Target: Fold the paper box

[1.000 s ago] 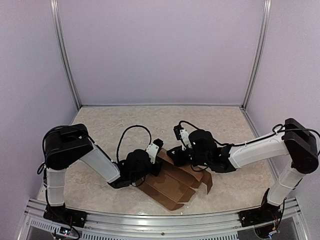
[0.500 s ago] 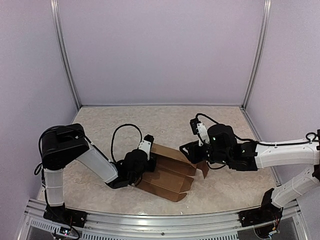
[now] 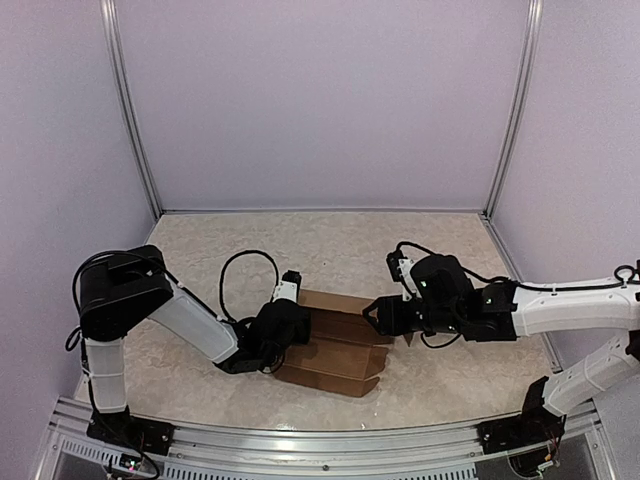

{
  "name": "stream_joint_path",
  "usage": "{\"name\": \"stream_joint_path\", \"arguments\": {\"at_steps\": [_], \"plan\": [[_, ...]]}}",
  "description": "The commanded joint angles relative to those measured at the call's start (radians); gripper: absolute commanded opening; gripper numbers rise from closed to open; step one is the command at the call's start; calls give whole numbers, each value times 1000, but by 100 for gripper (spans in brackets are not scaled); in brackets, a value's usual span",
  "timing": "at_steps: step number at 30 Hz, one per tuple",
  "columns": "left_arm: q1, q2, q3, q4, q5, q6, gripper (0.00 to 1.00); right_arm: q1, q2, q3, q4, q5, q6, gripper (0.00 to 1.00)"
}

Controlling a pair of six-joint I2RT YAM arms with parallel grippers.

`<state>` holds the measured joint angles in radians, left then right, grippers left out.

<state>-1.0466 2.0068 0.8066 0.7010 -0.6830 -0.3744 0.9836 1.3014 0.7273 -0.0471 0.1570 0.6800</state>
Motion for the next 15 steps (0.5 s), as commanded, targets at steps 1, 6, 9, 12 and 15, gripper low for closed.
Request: {"name": "stream_joint_path", "arguments": {"at_steps": [1, 6, 9, 12, 15], "plan": [[-21, -28, 23, -69, -48, -58, 0, -20, 35, 25, -63, -7, 85, 60], [-40, -36, 19, -75, -71, -62, 0, -31, 55, 27, -26, -7, 128, 61], [-48, -40, 15, -84, -77, -70, 0, -38, 58, 26, -21, 21, 155, 61], [-53, -46, 12, -83, -76, -77, 0, -51, 60, 14, 6, 23, 190, 61], [-58, -48, 13, -86, -72, -87, 0, -56, 65, 0, 42, 19, 224, 61]]}}
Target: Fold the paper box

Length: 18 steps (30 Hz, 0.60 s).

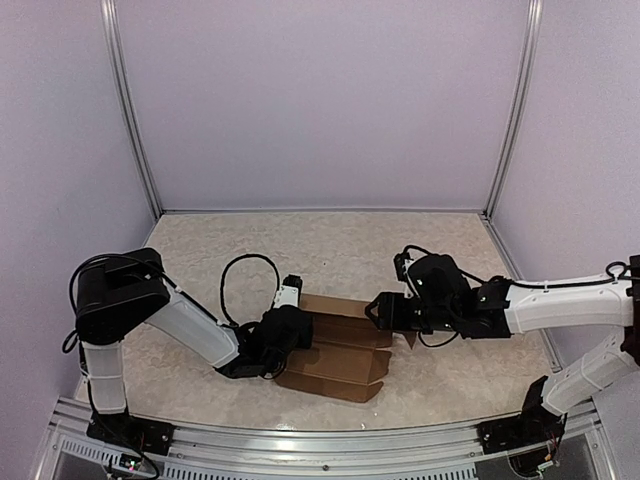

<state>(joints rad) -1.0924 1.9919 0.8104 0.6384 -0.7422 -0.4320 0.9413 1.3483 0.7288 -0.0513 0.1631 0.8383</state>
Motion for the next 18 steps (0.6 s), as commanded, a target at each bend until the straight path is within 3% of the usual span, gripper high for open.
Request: {"name": "stream_joint_path", "arguments": {"at_steps": [1, 18], "plan": [[-12, -34, 8, -25, -10, -34, 0, -16, 18, -6, 48, 10, 79, 61], [-13, -71, 11, -46, 20, -105, 0, -22, 57, -49, 198, -23, 200, 59]]}}
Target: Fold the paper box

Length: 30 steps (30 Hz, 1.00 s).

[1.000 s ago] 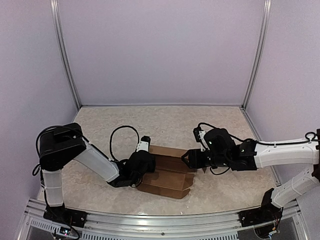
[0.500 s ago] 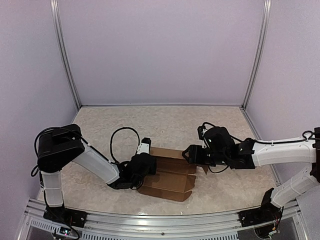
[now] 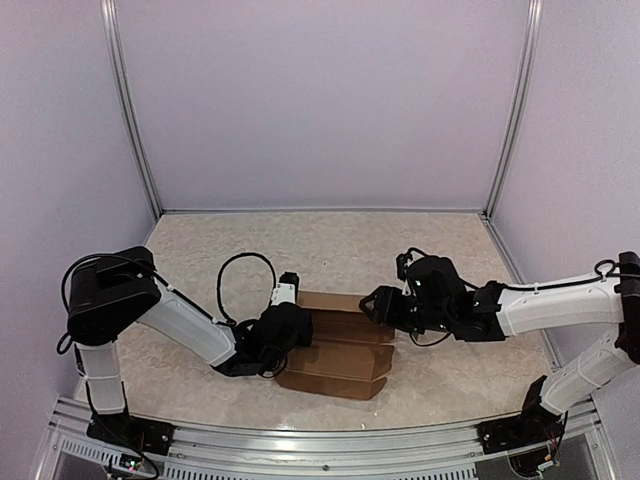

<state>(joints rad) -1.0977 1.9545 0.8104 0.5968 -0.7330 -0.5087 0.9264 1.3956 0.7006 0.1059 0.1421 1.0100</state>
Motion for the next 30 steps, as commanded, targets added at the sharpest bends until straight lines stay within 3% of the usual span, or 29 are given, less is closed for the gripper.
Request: {"name": "stream_joint_path", "arguments": {"at_steps": [1, 14, 17, 23, 30], "plan": [[-7, -36, 11, -6, 12, -29, 0, -7, 8, -25, 51, 0, 30, 57], [-7, -37, 9, -5, 21, -34, 0, -6, -29, -51, 122, 5, 27, 27], [-8, -40, 12, -9, 26, -36, 0, -7, -38, -57, 134, 9, 21, 30], [-1, -58, 9, -36, 8, -38, 0, -6, -81, -54, 94, 19, -15, 50], [53, -98, 0, -73, 32, -66, 0, -7, -225, -37, -40, 1, -105, 56]]}}
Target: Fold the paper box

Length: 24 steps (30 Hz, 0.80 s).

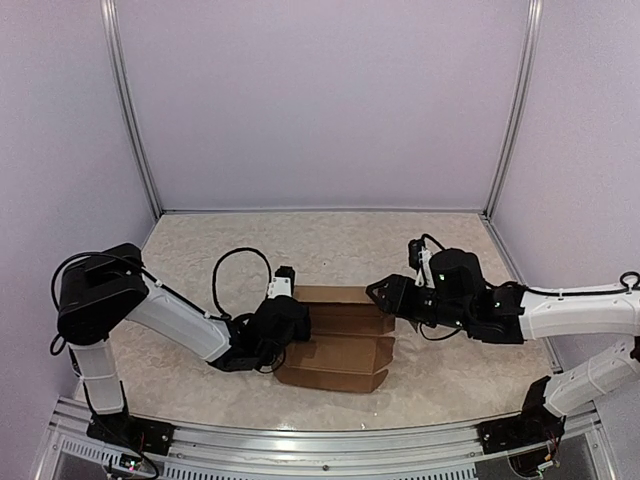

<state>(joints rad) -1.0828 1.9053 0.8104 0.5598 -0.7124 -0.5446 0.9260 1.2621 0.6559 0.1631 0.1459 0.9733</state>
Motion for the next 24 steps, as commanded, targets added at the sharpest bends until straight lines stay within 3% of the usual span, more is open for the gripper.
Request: {"name": "stream_joint_path", "arguments": {"at_steps": [1, 11, 16, 24], "plan": [[50, -57, -6, -37, 21, -36, 0, -6, -123, 6, -121, 6, -80, 57], [179, -175, -69, 8, 248, -114, 0, -6, -420, -30, -319, 176, -163, 61], [210, -231, -86, 55, 374, -151, 0, -10, -457, -99, -252, 173, -122, 62], [228, -273, -95, 108, 513, -199, 0, -18, -370, -184, 21, 31, -53, 62]]}}
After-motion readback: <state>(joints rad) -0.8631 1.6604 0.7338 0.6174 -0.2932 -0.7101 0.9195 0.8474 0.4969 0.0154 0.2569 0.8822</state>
